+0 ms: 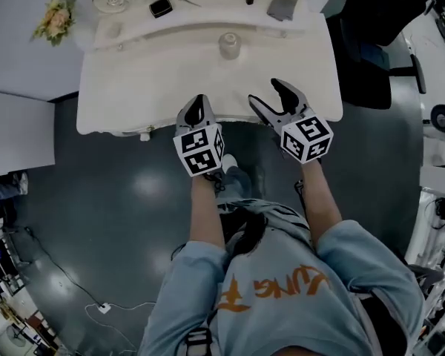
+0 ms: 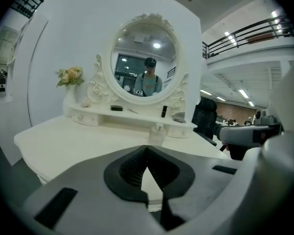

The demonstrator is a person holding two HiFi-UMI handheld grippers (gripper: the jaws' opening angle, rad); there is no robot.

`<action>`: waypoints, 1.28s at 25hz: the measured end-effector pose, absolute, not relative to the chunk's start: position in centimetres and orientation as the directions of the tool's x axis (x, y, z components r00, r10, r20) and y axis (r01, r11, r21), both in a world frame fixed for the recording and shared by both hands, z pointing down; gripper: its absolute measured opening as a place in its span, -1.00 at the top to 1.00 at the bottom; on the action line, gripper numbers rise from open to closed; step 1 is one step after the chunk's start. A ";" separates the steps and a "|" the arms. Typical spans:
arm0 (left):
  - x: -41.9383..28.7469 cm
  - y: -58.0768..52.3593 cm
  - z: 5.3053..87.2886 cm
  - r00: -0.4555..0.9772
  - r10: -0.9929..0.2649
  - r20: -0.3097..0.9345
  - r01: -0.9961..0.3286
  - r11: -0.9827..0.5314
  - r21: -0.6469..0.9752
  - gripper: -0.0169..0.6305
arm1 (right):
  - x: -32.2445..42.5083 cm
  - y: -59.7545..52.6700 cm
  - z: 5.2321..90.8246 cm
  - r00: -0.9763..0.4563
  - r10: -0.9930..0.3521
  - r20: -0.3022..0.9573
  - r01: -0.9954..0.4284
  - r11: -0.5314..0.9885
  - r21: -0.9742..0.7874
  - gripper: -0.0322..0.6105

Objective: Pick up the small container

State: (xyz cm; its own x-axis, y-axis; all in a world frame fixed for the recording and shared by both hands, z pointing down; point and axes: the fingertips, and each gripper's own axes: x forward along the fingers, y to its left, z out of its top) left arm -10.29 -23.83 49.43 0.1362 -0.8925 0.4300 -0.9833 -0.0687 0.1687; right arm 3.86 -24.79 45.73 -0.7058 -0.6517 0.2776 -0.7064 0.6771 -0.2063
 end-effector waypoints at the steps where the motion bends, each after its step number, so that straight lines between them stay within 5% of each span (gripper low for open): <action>1: -10.9 -24.3 50.1 0.125 -0.887 0.445 -0.982 -0.046 0.184 0.88 | 3.8 -25.5 46.1 -0.698 -0.650 0.303 -0.712 0.676 -0.191 -0.04; 32: -12.5 -34.2 54.7 0.168 -0.847 0.505 -0.949 0.000 0.317 0.88 | -2.4 -40.3 55.1 -0.610 -0.597 0.521 -0.733 0.676 -0.083 -0.07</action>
State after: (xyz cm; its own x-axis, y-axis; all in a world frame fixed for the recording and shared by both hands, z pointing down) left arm -12.51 -34.22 54.70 0.1682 -0.8468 0.5046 -0.9486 0.0002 0.3165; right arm -2.39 -40.25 55.09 -0.6101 -0.5973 0.5206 -0.7325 0.6756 -0.0833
